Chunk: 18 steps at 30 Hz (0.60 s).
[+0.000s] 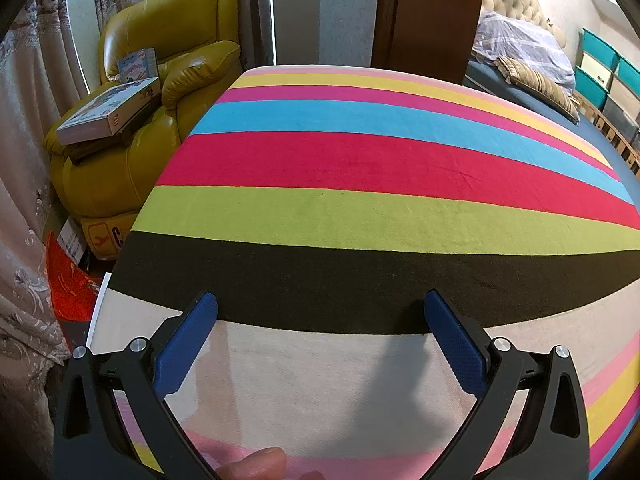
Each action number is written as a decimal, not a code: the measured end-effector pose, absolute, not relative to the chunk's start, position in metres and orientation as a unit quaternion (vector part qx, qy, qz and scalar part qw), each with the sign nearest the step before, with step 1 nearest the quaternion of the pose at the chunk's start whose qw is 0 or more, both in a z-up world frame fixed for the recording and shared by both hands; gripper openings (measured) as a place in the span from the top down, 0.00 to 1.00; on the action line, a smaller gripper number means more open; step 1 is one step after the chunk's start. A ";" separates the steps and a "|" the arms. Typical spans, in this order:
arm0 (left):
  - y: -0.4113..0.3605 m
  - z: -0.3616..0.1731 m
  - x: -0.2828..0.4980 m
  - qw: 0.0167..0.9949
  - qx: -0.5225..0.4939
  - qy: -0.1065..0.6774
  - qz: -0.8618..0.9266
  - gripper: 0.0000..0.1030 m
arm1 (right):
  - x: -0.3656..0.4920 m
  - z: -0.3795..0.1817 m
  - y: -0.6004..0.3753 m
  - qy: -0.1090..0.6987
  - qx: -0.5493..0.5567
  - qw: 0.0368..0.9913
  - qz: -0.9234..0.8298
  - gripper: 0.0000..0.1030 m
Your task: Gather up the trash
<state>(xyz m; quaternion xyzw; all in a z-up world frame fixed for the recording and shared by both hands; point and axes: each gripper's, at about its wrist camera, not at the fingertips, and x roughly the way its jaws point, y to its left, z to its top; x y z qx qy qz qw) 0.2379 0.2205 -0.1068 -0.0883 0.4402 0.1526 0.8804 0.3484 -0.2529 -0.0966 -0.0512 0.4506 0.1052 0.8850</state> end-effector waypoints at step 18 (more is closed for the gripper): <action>0.221 -0.108 0.239 0.880 -0.089 0.440 0.157 0.06 | 0.347 -0.096 -0.252 0.451 -0.051 0.885 0.105 0.03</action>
